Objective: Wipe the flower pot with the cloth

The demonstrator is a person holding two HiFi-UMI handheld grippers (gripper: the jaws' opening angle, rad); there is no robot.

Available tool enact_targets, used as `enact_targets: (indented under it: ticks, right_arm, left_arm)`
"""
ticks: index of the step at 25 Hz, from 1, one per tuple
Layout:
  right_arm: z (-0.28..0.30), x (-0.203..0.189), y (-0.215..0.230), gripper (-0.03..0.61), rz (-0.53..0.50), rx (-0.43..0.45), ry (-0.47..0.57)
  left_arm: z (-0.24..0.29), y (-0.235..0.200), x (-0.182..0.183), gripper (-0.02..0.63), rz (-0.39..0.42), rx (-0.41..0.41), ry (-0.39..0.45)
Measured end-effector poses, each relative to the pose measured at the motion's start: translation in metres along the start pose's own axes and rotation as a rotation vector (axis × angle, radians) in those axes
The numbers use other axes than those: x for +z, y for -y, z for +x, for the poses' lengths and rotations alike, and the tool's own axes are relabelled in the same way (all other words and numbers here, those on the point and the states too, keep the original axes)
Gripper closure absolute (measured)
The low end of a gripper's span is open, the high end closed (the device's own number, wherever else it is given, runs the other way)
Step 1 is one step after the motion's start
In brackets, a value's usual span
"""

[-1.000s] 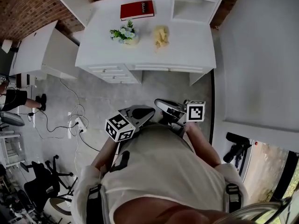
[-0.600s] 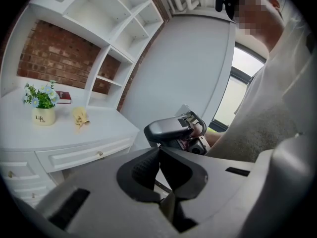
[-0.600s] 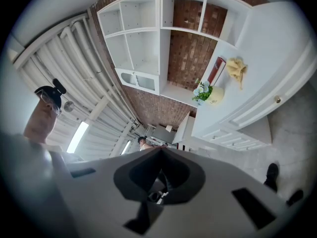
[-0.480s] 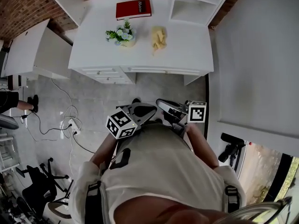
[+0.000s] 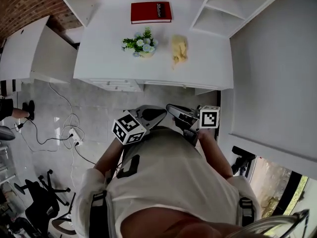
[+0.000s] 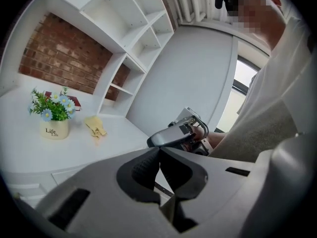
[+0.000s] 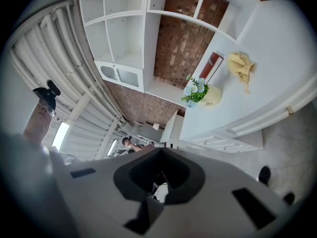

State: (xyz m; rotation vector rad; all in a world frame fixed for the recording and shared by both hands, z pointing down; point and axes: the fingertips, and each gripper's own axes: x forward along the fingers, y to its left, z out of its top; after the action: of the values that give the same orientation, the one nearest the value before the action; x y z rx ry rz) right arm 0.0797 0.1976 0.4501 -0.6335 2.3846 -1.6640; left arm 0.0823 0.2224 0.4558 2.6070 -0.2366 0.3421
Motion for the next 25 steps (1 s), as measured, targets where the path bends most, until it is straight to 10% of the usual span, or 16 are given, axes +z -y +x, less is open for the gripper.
enact_targets:
  ticks: [25]
  right_arm:
    - [0.071,0.075,0.070,0.568,-0.041,-0.290,-0.068]
  left_arm:
    - [-0.052,-0.117,0.016,0.594,-0.006,0.076,-0.004]
